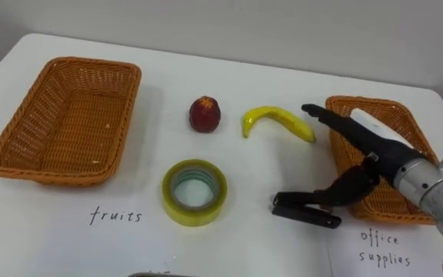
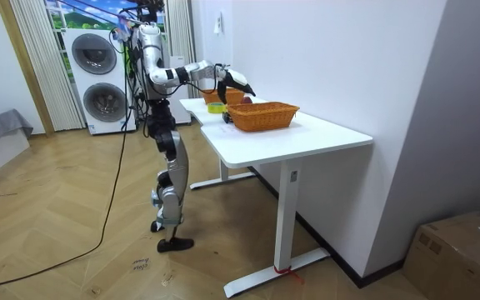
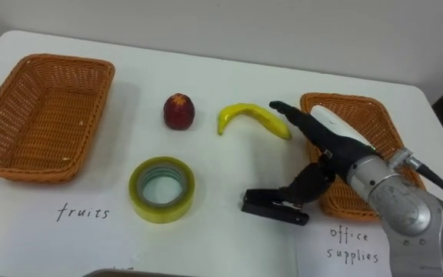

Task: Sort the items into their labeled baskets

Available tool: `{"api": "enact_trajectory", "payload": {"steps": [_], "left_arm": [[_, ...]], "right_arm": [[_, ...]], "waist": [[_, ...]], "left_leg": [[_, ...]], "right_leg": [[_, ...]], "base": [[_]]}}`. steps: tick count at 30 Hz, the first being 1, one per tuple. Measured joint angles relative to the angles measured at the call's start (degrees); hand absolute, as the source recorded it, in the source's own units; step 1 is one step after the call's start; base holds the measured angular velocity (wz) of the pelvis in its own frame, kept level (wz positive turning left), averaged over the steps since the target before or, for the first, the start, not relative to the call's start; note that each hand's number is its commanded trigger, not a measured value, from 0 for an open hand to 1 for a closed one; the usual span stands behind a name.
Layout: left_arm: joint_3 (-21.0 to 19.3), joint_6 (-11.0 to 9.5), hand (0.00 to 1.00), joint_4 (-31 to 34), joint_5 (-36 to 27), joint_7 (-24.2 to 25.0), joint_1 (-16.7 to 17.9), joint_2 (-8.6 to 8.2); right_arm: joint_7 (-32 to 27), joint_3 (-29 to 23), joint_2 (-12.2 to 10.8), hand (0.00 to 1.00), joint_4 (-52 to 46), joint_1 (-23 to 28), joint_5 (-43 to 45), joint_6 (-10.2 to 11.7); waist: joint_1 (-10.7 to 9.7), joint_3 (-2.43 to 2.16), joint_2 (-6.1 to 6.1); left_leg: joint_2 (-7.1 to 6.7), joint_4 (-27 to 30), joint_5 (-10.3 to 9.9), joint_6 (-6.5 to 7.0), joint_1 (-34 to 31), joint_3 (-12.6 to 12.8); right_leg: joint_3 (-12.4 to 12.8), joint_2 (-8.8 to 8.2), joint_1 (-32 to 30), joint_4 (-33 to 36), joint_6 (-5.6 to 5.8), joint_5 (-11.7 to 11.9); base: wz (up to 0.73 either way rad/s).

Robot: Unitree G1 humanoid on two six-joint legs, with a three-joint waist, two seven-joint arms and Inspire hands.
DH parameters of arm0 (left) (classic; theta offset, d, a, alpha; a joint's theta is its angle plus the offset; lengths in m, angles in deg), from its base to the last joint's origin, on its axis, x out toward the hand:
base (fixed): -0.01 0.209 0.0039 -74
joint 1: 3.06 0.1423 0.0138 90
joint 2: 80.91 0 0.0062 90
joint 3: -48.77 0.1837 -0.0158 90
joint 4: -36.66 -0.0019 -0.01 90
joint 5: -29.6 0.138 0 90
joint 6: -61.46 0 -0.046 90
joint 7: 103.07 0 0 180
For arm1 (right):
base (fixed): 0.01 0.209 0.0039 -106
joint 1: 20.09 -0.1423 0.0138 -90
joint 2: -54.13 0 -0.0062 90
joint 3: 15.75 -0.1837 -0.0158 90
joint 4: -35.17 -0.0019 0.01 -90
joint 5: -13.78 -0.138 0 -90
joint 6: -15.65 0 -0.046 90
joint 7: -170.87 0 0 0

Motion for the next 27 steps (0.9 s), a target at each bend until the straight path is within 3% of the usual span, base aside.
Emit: {"api": "enact_trajectory", "payload": {"steps": [10, 19, 27], "left_arm": [[2.7, 0.0, 0.00, 0.1, 0.0, -0.9, -0.2, 0.34], [2.8, 0.0, 0.00, 0.1, 0.0, -1.2, -1.0, 0.55], [3.9, 0.1, 0.00, 0.1, 0.0, -1.2, -1.5, 0.78]], "right_arm": [[2.7, 6.0, 0.0, 0.00, -0.3, -0.2, 0.2, -0.1], [3.7, 8.0, 0.0, 0.00, -0.3, -1.5, 0.1, -0.2], [4.1, 9.7, 0.0, 0.00, -0.4, -1.7, 0.1, -0.2]], "waist": [[1.2, 0.10, 0.05], [1.4, 0.39, 0.40], [1.5, 0.34, 0.32]], "left_leg": [[0.02, 0.0, 0.0, 0.00, 0.0, 0.1], [0.00, -0.1, 0.0, 0.00, -0.1, -0.1], [0.00, 0.0, 0.0, 0.00, -0.1, -0.1]], "right_leg": [[0.2, 0.04, -0.2, 0.0, -0.02, 0.0], [0.2, 0.03, -0.2, 0.0, -0.01, 0.0], [0.3, 0.06, -0.2, 0.0, -0.01, 0.0]], "base": [[0.00], [0.00], [0.00]]}}
